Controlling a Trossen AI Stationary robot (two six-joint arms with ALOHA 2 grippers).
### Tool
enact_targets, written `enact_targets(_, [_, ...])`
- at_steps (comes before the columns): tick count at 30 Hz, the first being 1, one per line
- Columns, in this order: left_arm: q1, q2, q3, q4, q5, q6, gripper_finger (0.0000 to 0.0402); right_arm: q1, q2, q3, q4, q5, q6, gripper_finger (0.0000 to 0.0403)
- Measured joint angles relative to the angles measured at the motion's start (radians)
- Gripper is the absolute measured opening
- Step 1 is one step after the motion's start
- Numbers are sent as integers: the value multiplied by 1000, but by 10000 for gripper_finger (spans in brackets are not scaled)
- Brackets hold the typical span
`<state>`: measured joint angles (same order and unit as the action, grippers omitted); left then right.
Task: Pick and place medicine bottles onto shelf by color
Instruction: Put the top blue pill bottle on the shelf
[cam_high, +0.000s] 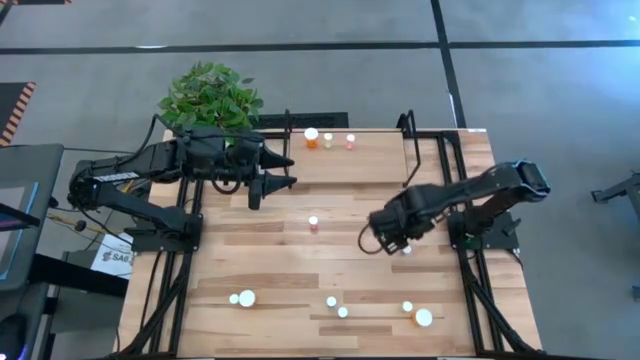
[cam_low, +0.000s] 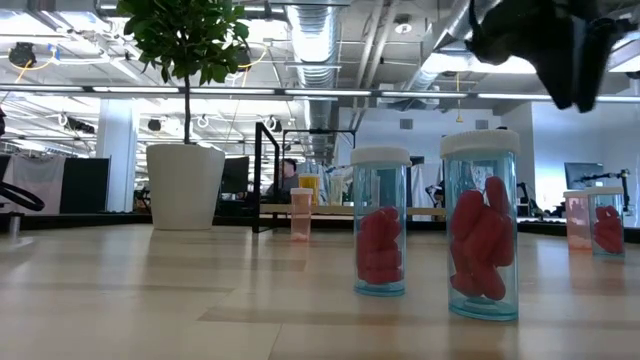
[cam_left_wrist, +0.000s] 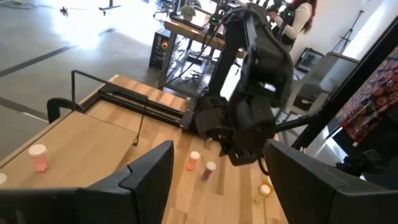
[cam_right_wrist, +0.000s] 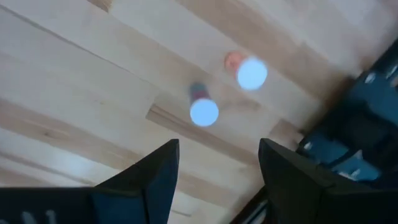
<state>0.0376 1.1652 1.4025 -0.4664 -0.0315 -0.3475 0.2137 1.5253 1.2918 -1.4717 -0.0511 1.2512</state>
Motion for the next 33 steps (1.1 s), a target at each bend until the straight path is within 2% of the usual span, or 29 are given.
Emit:
enact_targets(5, [0,0,0,5,-1,15,237,69,0,-42,94,-32,150,244])
enact_targets(12, [0,0,0,13,-13,30,237,123,0,-85,143,-31,240,244])
enact_targets(21, [0,0,0,17,-87,29,237,133,0,-198,280,-5,237,244])
enact_targets(27, [0,0,0,18,-89,13,237,132,0,-252,284,17,244,244])
enact_targets(33, [0,0,0,33,-109,3,237,124,0,-325,412,20,229,244])
